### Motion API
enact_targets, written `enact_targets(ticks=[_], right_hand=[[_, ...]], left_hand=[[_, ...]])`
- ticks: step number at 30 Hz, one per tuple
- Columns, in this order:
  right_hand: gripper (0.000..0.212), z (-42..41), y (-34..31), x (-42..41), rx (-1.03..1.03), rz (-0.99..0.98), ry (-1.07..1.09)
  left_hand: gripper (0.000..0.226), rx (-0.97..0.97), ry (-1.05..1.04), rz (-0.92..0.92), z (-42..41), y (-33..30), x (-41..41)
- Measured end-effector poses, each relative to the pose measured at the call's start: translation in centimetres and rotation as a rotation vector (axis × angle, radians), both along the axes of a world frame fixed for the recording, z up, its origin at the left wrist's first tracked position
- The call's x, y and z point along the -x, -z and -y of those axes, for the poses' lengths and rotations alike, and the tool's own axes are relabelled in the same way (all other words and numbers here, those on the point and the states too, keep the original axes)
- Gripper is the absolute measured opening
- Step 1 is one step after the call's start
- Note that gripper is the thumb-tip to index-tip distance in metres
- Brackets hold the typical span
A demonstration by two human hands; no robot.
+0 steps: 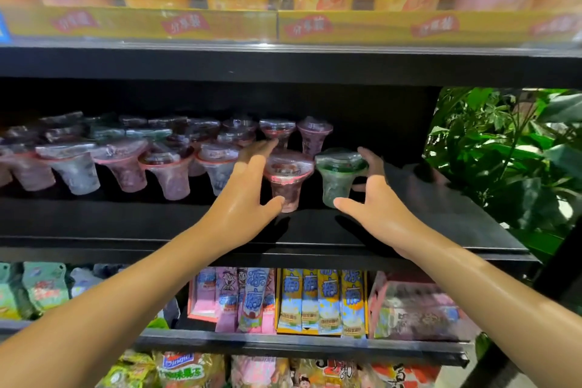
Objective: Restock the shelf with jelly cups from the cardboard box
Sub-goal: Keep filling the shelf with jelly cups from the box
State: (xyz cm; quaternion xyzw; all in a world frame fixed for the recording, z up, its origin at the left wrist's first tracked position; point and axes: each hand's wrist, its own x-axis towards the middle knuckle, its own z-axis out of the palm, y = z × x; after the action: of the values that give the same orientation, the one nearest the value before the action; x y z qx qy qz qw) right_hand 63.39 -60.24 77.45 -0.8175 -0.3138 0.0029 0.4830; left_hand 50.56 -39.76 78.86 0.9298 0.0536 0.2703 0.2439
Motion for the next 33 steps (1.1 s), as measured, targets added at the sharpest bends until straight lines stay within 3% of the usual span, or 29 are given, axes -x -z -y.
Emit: enact_targets(ticks=[4, 10, 13, 19, 23, 33], right_hand=[[0.08, 1.3, 0.4, 1.4, -0.01, -0.004, 0.015], [0.055, 3.2, 0.4, 2.7, 0.057, 0.081, 0.037], [0.051, 3.6, 0.7, 3.2, 0.214, 0.168, 0.011], [0.066, 2.6, 1.1, 3.9, 0.483, 0.341, 0.016], [0.066, 2.1, 1.5, 3.6, 0.649, 0.36, 0.047], [0.061, 1.5, 0.8, 2.2, 0.729, 0.353, -0.025]], left_hand=[[0.067, 0.059, 0.035, 0.098, 0.2, 0.6, 1.0], [0.058, -0.042, 0.016, 0.207, 0.5, 2.4, 2.3], [0.053, -0.104, 0.035, 0.112, 1.3, 3.4, 3.0], [0.061, -0.23, 0.036, -0.129, 2.6, 4.3, 2.5], [0.066, -0.295, -0.015, -0.237, 3.1, 4.1, 2.1], [0.067, -0.284, -0.012, -0.258, 4.1, 3.6, 0.4]])
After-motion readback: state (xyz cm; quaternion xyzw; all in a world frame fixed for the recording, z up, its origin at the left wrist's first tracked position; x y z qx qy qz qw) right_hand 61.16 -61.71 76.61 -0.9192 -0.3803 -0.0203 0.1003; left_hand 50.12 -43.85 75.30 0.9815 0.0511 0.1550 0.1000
